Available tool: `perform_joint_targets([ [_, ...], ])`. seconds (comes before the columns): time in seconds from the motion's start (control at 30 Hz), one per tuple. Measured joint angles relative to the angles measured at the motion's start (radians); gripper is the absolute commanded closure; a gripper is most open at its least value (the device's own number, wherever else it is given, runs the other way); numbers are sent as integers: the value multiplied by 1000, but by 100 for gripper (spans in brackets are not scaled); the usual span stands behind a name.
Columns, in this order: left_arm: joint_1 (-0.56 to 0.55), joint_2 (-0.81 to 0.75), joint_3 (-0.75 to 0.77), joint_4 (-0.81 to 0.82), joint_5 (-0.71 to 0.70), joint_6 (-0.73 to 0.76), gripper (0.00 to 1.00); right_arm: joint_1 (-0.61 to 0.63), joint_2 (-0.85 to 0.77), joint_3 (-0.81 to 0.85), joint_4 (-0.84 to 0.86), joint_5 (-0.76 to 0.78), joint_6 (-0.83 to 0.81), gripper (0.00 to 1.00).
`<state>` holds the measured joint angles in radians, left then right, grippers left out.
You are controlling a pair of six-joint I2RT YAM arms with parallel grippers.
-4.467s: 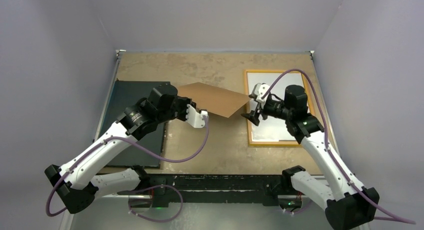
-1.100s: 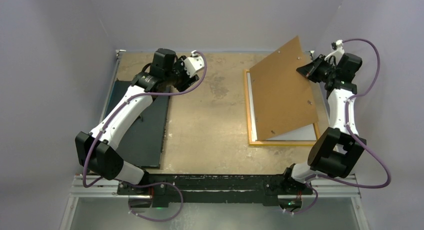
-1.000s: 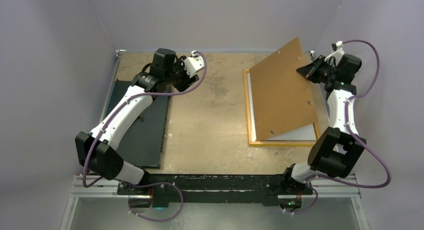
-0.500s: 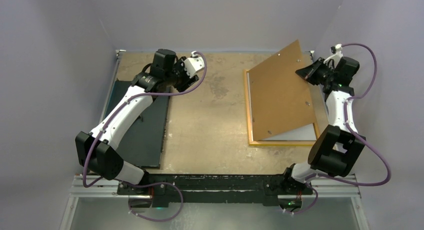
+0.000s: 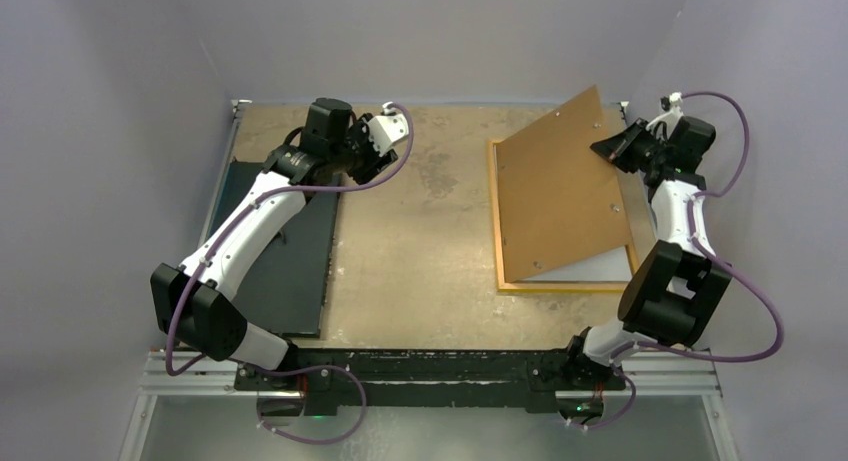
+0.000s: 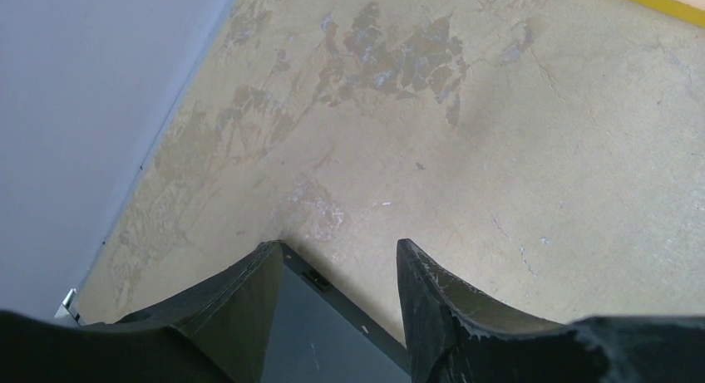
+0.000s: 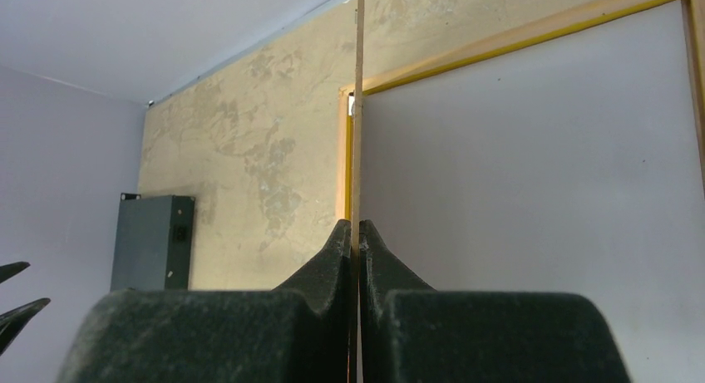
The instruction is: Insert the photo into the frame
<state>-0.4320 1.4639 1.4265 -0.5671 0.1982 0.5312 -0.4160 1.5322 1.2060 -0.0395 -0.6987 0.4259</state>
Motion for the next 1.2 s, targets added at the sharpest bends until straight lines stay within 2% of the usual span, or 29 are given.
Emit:
perform_joint_targets([
  [0.47,0,-4,-11,4,0,-2,49,-12,19,-24,47,-21,2,100],
  [0.73,0,-4,-17,4,0,-16,50,-3,20,-122,108,-29,31,100],
  [1.0,0,-4,-23,6,0,-16,50,109,43,-134,152,-26,58,100],
  [1.2,1,-4,-62,12,-6,-16,50,222,33,-224,239,6,144,100],
])
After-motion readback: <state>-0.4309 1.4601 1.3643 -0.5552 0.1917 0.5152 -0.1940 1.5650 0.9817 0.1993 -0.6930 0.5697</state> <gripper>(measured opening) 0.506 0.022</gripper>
